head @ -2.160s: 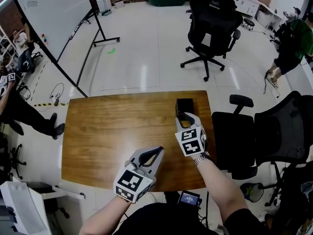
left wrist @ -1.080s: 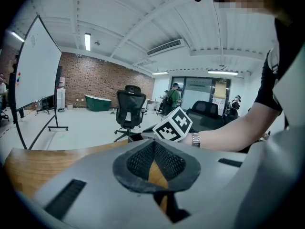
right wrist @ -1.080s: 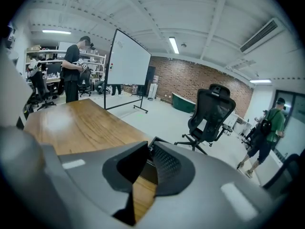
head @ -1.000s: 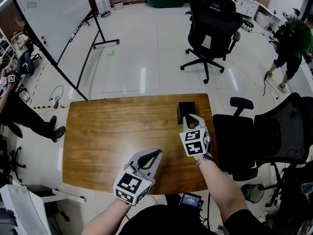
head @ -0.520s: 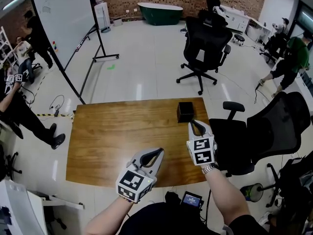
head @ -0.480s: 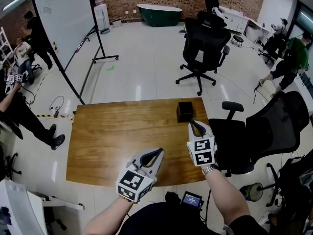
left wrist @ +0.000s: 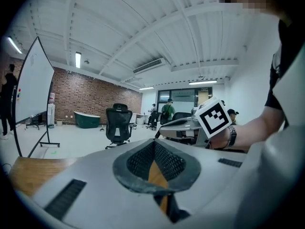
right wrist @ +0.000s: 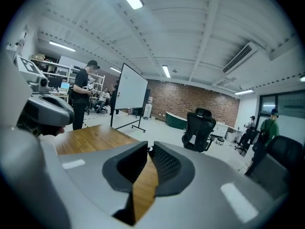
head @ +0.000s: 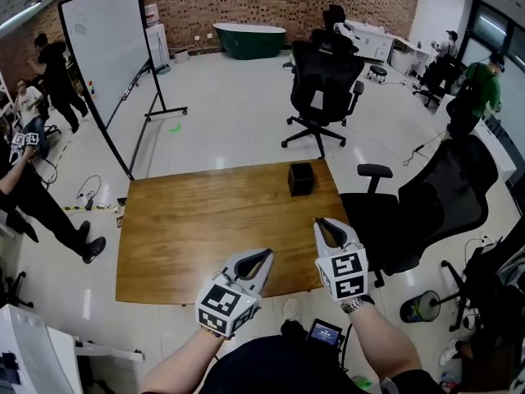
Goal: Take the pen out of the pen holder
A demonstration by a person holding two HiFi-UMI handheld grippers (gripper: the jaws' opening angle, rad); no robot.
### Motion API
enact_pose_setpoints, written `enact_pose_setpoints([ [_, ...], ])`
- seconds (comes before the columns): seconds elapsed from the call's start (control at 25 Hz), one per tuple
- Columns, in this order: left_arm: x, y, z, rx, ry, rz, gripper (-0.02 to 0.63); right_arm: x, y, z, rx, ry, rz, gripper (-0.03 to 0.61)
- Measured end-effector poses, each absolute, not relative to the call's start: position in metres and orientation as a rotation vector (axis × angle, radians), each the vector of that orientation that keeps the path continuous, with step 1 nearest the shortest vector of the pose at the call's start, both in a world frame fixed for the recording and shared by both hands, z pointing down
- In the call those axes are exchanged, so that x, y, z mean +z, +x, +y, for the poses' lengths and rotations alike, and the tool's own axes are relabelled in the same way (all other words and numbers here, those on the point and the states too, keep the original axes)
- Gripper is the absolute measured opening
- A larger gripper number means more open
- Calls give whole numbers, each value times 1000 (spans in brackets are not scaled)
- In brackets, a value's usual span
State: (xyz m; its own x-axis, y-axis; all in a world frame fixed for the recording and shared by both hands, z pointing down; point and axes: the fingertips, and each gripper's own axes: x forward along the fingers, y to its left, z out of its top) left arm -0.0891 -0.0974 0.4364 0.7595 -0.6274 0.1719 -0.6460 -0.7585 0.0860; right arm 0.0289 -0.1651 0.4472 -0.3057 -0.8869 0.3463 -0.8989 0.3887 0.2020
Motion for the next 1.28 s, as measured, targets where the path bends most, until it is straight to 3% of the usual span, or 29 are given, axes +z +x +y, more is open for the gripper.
enact_pose_setpoints([
  [1.28, 426, -12, -60, 170, 2771, -1060, 5, 430, 72, -54, 115, 1421, -2429, 38],
])
